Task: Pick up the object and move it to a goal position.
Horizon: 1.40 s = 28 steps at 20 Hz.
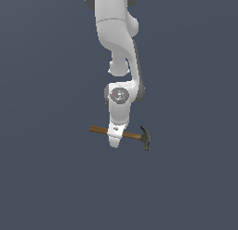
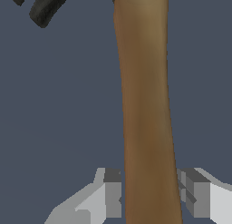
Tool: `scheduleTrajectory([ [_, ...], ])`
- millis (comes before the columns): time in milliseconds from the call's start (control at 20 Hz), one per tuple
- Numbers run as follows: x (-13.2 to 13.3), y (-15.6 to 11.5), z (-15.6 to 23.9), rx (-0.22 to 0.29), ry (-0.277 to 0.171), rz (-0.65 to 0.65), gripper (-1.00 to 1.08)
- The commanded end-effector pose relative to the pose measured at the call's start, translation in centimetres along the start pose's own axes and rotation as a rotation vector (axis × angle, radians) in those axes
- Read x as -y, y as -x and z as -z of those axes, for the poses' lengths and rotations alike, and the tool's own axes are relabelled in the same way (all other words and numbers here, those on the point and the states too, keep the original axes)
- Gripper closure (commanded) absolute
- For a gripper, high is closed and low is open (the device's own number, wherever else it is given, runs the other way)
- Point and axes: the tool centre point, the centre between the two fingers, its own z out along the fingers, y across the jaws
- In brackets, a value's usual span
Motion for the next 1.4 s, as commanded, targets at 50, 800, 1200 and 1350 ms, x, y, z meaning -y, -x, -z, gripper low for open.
scheduleTrajectory([
  [50,-0.1,0.0,0.3,-0.001,0.0,0.002,1.08],
  [800,-3.5,2.4,9.5,-0.002,-0.002,0.003,1.08],
  [1200,-6.6,4.5,17.7,-0.003,-0.004,0.004,1.08],
  [1350,-7.7,5.3,20.6,-0.003,-0.004,0.004,1.08],
])
